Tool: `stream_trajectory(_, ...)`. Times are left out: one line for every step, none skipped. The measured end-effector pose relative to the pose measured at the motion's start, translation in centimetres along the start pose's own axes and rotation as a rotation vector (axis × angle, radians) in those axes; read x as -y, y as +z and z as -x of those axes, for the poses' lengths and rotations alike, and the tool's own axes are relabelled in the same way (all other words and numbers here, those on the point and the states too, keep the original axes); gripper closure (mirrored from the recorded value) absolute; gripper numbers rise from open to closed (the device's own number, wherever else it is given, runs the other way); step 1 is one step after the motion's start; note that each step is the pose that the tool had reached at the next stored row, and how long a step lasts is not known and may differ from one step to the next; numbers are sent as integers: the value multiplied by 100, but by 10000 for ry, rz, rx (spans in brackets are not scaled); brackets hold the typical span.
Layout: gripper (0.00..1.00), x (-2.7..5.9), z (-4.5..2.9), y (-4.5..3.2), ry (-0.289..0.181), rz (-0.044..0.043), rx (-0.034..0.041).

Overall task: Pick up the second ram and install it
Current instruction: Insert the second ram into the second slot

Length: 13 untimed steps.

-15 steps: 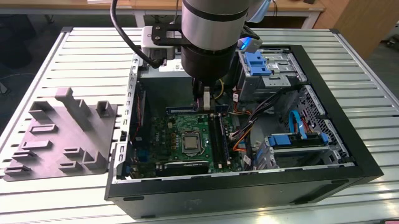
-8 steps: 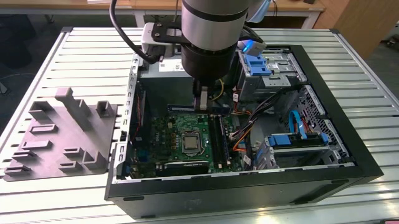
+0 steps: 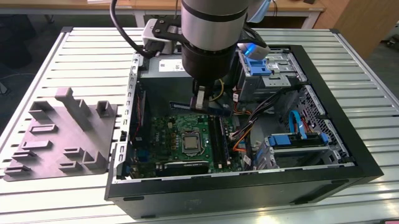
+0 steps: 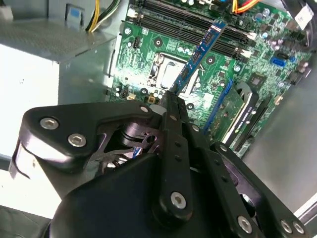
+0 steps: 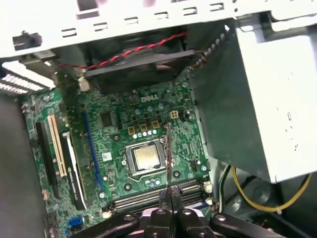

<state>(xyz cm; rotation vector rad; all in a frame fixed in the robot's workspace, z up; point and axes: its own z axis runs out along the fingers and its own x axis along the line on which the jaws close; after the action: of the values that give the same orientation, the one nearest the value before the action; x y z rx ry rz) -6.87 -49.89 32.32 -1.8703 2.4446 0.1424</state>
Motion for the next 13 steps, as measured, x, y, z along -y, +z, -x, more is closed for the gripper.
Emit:
stream_trajectory(89,0,0,0,183,-18,6)
stream_trajectory(89,0,0,0,344,-36,13)
stream_trajectory(89,0,0,0,505,-52,19)
stream_trajectory(89,0,0,0,669,-70,24)
stream_trajectory(89,0,0,1,838,-87,31)
stream_trajectory(89,0,0,1,1007,-105,37)
stream_trajectory(89,0,0,1,1190,-124,44)
stream_trajectory(89,0,0,1,1351,-141,50)
stream_trajectory(89,0,0,1,1507,-157,55)
stream_trajectory(89,0,0,1,1660,-174,61)
stream_trajectory(89,0,0,1,1817,-190,67)
stream_trajectory(89,0,0,2,1980,-207,74)
stream_trajectory(89,0,0,2,2159,-226,80)
